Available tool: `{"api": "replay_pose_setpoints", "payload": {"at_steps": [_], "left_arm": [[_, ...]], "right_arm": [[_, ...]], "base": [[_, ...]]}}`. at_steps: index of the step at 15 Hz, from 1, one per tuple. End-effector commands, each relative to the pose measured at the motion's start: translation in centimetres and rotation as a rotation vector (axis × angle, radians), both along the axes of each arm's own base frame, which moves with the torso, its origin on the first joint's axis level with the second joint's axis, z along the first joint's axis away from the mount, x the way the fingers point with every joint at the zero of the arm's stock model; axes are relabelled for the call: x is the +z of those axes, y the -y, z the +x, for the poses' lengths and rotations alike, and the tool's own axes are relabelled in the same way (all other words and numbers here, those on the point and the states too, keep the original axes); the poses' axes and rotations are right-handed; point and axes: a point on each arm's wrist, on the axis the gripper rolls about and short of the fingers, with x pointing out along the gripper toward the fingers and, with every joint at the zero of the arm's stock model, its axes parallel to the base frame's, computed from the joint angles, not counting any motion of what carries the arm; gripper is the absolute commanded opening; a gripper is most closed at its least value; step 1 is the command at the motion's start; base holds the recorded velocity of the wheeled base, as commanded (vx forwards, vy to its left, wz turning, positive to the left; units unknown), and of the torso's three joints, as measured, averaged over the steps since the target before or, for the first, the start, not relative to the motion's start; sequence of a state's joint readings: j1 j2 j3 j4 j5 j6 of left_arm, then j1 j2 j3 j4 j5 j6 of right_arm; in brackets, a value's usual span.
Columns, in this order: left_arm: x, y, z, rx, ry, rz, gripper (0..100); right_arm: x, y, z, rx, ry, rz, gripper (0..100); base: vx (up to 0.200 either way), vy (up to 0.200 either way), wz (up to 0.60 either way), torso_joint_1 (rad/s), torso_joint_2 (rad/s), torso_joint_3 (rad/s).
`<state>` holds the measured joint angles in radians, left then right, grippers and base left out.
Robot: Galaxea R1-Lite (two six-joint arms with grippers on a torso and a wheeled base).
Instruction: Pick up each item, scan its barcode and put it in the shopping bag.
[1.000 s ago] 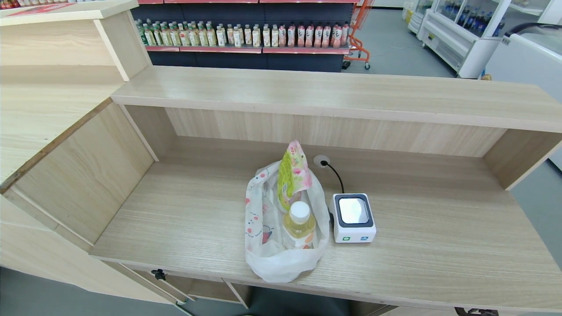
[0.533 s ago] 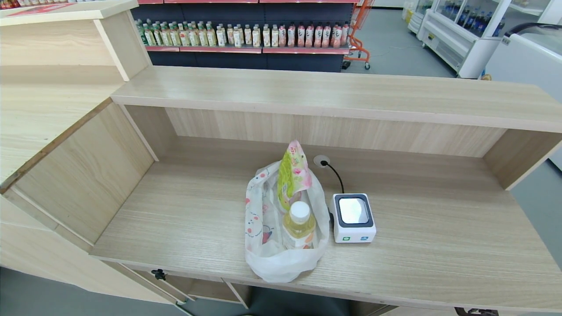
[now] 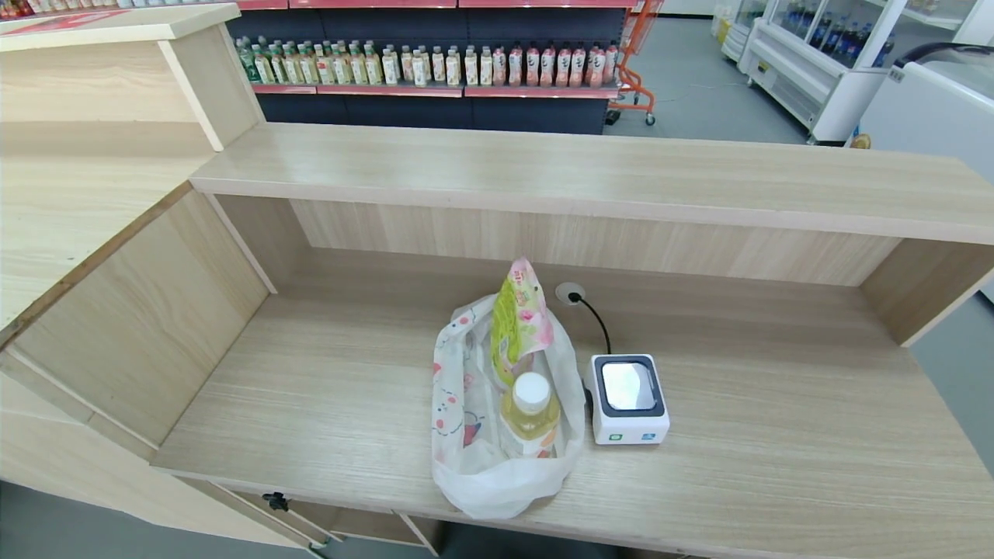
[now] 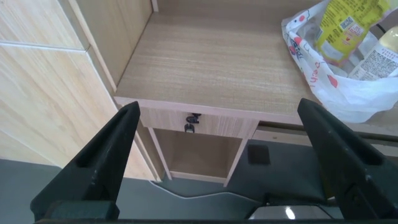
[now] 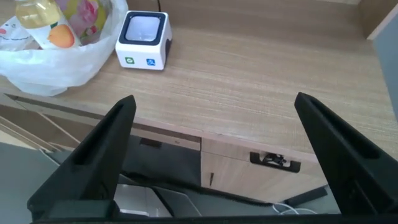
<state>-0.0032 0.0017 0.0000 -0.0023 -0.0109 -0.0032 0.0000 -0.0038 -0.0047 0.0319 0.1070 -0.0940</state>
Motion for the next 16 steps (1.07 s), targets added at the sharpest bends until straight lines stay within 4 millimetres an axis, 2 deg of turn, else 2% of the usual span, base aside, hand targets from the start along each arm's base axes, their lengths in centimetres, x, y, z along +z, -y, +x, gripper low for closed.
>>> {"api": "replay_pose_setpoints", "payload": {"at_steps": [1, 3, 16], "left_arm": [[0.01, 0.00, 0.01, 0.000, -0.001, 0.002, 100], [0.01, 0.00, 0.00, 0.000, 0.001, 0.003, 100], [0.01, 0.00, 0.00, 0.000, 0.001, -0.001, 100]], "right_arm": [[0.00, 0.00, 0.03, 0.000, -0.004, 0.000, 100], [0.00, 0.00, 0.03, 0.000, -0.005, 0.005, 100], [0.00, 0.00, 0.03, 0.000, -0.005, 0.007, 100]], "base": [[0.200, 0.000, 0.00, 0.017, 0.01, 0.002], [0.200, 0.000, 0.00, 0.010, 0.00, 0.005], [0.000, 0.000, 0.00, 0.000, 0.00, 0.000]]}}
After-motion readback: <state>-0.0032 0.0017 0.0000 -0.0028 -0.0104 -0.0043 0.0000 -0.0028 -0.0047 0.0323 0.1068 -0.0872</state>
